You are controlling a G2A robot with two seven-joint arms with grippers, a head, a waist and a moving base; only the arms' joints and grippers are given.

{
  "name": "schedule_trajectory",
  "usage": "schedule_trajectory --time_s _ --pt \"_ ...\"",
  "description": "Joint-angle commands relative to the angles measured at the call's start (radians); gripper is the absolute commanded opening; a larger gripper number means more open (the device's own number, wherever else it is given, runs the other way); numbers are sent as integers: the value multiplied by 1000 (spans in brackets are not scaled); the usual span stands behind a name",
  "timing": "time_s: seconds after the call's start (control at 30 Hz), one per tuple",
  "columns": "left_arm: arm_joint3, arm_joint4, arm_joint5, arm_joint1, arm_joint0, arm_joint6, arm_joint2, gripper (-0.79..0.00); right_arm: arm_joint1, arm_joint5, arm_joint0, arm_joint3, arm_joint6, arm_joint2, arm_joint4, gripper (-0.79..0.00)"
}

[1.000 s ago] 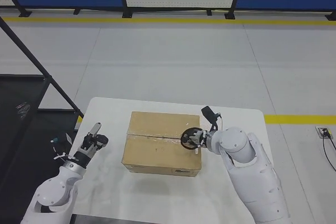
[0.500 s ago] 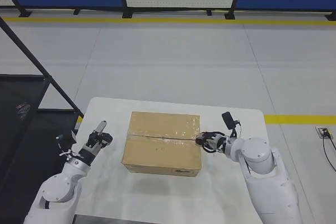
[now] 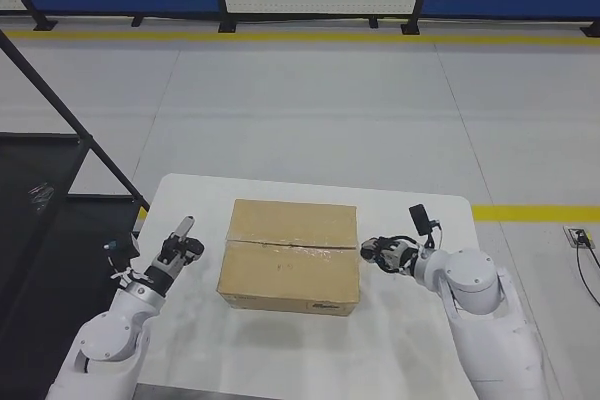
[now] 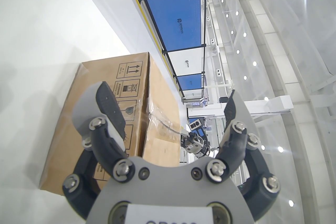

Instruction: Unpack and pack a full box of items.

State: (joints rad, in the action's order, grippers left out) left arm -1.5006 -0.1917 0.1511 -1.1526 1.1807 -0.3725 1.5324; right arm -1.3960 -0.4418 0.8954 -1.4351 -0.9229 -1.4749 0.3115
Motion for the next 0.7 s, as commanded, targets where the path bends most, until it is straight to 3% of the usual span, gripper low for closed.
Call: schedule_trajectory --time_s 0.0,0.43,0.67 --pt "-1 3 0 -1 0 4 -3 0 3 6 0 5 -3 1 -4 -785" --pt "-1 8 1 -7 1 29 -23 0 12 44 -61 124 -18 63 -30 -785" --pt "-5 15 -1 -9 2 41 -28 0 24 58 -58 155 23 24 -72 -785"
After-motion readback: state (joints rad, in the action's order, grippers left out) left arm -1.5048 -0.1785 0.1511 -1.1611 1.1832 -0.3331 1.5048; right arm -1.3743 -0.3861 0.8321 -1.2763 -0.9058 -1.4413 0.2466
